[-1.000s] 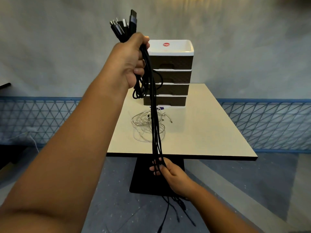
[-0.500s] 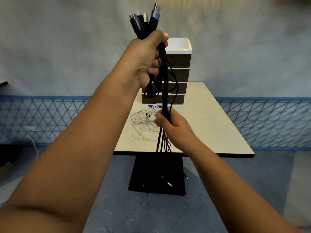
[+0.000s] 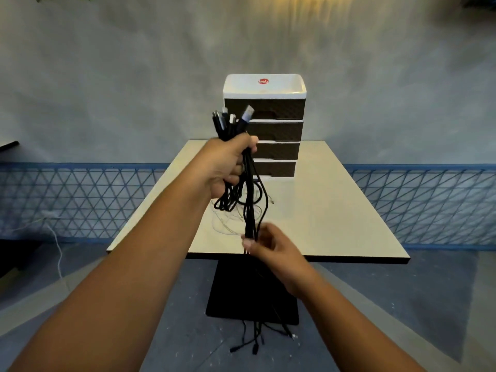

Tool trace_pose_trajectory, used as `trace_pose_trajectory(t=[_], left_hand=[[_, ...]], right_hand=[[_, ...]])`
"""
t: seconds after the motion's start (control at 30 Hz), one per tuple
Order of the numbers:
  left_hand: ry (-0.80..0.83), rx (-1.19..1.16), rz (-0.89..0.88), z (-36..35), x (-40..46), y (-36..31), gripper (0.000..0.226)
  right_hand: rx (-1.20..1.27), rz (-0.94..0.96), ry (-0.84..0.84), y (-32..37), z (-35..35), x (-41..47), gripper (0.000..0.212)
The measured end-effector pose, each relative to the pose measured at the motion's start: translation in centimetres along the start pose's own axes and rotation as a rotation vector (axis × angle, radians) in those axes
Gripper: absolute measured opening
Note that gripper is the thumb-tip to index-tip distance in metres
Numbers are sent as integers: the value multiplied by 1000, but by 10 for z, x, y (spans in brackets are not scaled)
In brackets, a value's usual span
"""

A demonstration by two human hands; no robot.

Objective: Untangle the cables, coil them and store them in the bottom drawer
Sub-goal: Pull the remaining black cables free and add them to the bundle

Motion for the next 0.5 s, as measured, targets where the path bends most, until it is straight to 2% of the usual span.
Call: trace_pose_trajectory(t=[0.03, 0.1, 0.17, 0.23, 0.33, 0.4, 0.5], left_hand=[[26, 27, 28, -3, 0, 9, 25], [74, 69, 86, -7, -1, 25, 24], [131, 111, 151, -8, -2, 35, 25], [173, 196, 197, -2, -3, 40, 26], [164, 376, 200, 15, -2, 39, 40], [162, 316, 174, 27, -1, 33, 33], [164, 53, 141, 43, 0, 19, 22]], right_hand=[[151, 39, -54, 14, -1, 3, 32], [262, 79, -55, 36, -4, 7, 24], [207, 36, -88, 41, -5, 6, 21], [61, -67, -206, 28, 3, 7, 32], [-77, -167, -340, -4, 20, 5, 34], [-94, -199, -352, -27, 28, -1, 24], [-112, -306, -313, -63, 33, -19, 23]])
Point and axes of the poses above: each hand's wrist, its own x-axis towards the middle knuckle, its own z-axis out of the back of the hand, y = z × x, the point moved 3 cm from there along x, towards the middle knuckle, and after that the axes turned 6 degrees about z, right-handed, at the moved point
